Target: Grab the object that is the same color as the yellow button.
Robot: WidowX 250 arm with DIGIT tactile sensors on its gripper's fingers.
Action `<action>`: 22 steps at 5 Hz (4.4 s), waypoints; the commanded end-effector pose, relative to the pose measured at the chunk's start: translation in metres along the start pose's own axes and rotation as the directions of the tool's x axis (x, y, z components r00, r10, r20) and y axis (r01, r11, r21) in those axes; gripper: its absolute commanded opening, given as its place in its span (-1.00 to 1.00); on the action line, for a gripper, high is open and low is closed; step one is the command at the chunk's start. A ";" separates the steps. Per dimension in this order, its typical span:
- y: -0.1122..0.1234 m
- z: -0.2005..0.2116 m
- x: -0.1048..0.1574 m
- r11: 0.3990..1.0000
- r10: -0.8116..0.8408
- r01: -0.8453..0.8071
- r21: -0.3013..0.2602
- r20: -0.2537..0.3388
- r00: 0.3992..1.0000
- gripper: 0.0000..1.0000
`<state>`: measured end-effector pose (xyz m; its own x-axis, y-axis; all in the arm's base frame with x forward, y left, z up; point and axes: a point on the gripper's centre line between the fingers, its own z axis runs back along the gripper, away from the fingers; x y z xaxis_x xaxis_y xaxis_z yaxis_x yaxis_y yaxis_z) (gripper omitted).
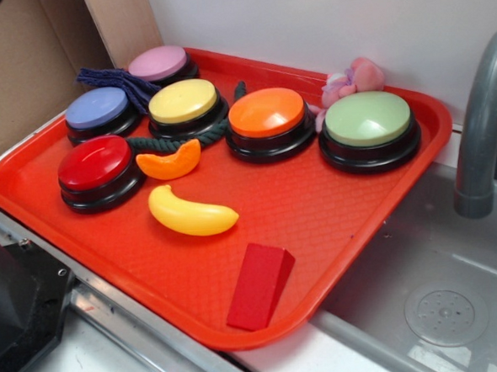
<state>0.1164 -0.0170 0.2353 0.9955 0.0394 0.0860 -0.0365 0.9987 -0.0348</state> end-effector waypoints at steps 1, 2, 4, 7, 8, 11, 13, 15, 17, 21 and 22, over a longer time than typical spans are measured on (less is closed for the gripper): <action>0.000 0.000 0.000 1.000 0.000 0.000 0.000 0.000 1.000 1.00; -0.008 -0.009 0.008 0.995 -0.094 0.094 0.026 -0.005 0.996 1.00; -0.028 -0.044 0.019 0.905 -0.424 0.425 -0.008 0.038 0.905 1.00; -0.032 -0.128 0.036 0.670 -0.718 0.732 -0.119 0.143 0.681 1.00; -0.033 -0.150 0.039 0.642 -0.754 0.762 -0.086 0.107 0.648 1.00; -0.036 -0.201 0.040 0.588 -0.808 0.809 0.003 0.059 0.587 1.00; -0.048 -0.217 0.045 0.570 -0.821 0.822 0.002 0.056 0.569 1.00; -0.049 -0.217 0.042 0.614 -0.789 0.789 0.024 0.050 0.612 -1.00; -0.055 -0.193 0.047 0.822 -0.570 0.570 -0.019 0.004 0.822 -1.00; -0.026 -0.059 0.070 1.000 -0.002 0.002 0.000 0.031 1.000 -1.00; -0.021 -0.023 0.068 0.994 0.105 -0.107 0.024 0.082 0.991 -1.00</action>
<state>0.1861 -0.0350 0.2038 0.9839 0.1382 0.1135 -0.1379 0.9904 -0.0104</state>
